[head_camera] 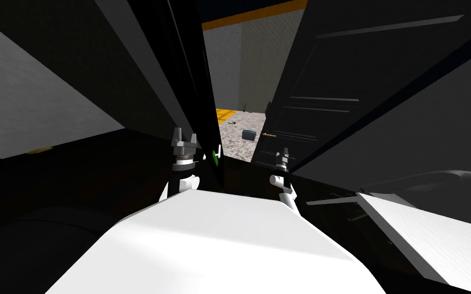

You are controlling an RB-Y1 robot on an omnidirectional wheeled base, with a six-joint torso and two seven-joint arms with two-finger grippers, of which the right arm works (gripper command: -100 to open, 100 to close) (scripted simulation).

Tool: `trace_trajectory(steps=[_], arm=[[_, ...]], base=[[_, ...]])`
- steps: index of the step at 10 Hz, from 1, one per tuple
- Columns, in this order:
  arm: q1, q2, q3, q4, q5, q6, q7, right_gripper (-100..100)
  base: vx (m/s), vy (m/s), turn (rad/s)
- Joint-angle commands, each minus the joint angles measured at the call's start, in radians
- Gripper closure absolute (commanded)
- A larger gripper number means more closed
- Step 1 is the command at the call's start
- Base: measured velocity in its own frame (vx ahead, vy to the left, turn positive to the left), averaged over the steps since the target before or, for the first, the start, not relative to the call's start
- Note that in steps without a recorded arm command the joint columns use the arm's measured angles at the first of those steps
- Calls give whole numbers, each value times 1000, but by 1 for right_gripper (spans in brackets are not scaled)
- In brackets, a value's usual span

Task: Pull the door open

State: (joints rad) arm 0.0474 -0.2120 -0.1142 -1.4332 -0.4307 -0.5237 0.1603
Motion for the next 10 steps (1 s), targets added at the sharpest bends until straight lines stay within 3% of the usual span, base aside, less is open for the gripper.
trace_trajectory(steps=[1,3,4,6,7,10], arm=[[-14,1,-1,32,-12,3,14,-100],[-59,-18,-5,98,-54,3,40,-100],[-59,-18,-5,119,-54,3,40,-100],[-104,-36,-9,193,-95,3,65,-100],[-104,-36,-9,203,-95,3,65,-100],[-147,-54,-13,278,-135,3,90,-100]], base=[[46,-44,61],[53,-45,144],[45,-49,98],[47,-51,158],[51,-53,64],[36,-37,102]])
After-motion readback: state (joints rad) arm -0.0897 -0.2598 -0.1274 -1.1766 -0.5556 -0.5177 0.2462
